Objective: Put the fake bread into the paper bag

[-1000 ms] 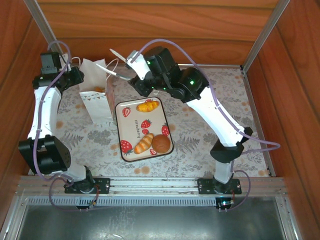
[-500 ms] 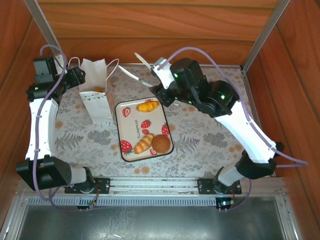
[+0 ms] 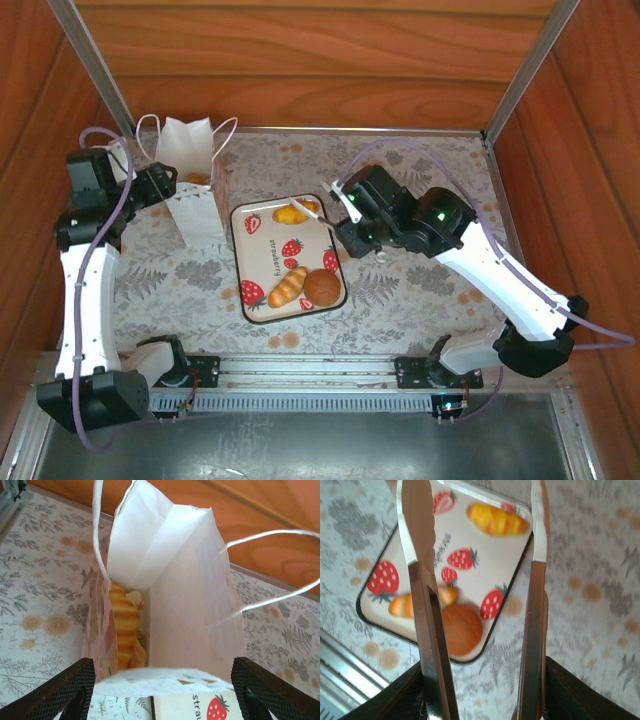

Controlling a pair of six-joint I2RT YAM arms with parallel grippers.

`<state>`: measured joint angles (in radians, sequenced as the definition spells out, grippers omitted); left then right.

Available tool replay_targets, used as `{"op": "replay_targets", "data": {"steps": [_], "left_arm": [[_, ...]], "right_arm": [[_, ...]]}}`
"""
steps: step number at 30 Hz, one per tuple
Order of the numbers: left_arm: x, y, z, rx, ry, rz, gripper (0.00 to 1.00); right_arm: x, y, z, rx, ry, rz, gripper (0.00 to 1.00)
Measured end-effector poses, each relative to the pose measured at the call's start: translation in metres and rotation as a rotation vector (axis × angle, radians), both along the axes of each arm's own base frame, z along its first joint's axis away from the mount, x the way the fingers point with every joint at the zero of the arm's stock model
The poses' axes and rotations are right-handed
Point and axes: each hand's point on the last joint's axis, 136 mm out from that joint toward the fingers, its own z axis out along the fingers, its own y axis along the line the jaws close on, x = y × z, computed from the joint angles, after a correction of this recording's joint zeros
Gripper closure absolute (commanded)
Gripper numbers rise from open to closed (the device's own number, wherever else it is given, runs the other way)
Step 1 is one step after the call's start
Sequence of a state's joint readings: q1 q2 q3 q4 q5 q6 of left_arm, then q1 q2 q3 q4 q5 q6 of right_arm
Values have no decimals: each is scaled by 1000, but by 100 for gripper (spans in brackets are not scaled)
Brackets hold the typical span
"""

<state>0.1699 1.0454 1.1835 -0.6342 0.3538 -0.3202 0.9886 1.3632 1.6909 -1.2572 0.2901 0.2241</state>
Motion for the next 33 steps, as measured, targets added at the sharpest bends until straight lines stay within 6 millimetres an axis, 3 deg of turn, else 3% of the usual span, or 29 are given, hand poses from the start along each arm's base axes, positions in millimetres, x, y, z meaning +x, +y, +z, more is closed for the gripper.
{"op": "replay_targets", "data": {"steps": [8, 16, 33], "left_arm": [[-28, -5, -29, -60, 21, 36, 24], [-37, -6, -29, -82, -7, 53, 24], [-38, -5, -29, -79, -14, 61, 23]], "right_arm": [[-27, -23, -69, -137, 220, -95, 44], [-51, -20, -124, -253, 397, -112, 42], [-72, -14, -139, -307, 446, -66, 34]]}}
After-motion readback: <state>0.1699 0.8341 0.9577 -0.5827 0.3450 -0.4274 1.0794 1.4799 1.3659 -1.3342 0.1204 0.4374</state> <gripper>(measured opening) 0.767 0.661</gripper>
